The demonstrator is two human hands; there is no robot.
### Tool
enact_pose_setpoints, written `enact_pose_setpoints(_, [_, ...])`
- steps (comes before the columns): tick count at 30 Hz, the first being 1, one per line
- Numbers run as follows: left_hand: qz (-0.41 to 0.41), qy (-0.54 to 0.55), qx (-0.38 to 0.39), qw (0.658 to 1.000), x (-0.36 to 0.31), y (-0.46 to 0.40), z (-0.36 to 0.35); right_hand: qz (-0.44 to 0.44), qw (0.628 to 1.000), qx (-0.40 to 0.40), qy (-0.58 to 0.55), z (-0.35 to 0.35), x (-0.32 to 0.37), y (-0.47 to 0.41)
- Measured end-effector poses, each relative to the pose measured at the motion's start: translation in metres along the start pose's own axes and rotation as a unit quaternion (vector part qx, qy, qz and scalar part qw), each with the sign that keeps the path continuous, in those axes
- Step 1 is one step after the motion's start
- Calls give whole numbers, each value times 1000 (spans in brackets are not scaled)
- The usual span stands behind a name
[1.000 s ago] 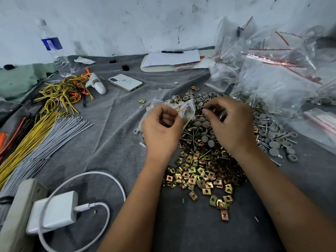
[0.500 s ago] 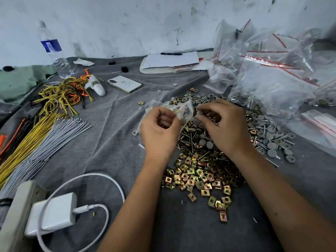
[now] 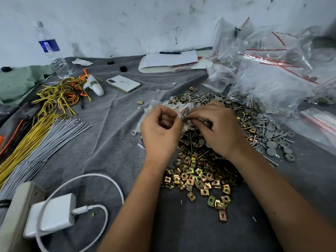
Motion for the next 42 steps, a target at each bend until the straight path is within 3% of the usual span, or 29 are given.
enact_pose_setpoints(3, [3, 17, -22, 1000, 1, -2, 3, -28, 996, -90, 1, 5, 0, -1])
enact_pose_setpoints(5, [6, 23, -40, 999, 1, -3, 5, -53, 993, -109, 5, 6, -3, 0])
enact_pose_setpoints(10, [30, 60, -69, 995, 2, -5, 5, -81, 983, 121, 117, -8, -10, 4])
enact_pose_setpoints(12, [33, 62, -71, 995, 3, -6, 6, -83, 978, 147, 120, -10, -10, 4])
enact_pose_setpoints(18, [32, 52, -60, 996, 1, -4, 7, -80, 983, 116, 116, -9, -6, 4])
enact_pose_setpoints(25, [0, -10, 1, 1000, -2, 3, 1, -65, 994, -82, -23, 7, 2, 1])
enact_pose_setpoints(31, [-34, -49, 9, 998, -1, 4, 0, 14, 999, -33, -17, -4, 9, 1])
enact_pose_setpoints(36, [-28, -44, 12, 999, -1, -3, 7, 3, 997, -76, 10, 2, -1, 0])
enact_pose_setpoints(42, [-89, -179, 126, 972, -39, -9, 24, 31, 998, 25, 50, 14, 2, -6])
Point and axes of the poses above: each hand's wrist, its own y-axis away from the middle knuckle, its own z-axis out of the back of the hand, x = y × z, the point moved 1 cm from there along -y, towards the middle knuckle, and after that the axes turned 5 degrees about z, right-handed, at the moved point
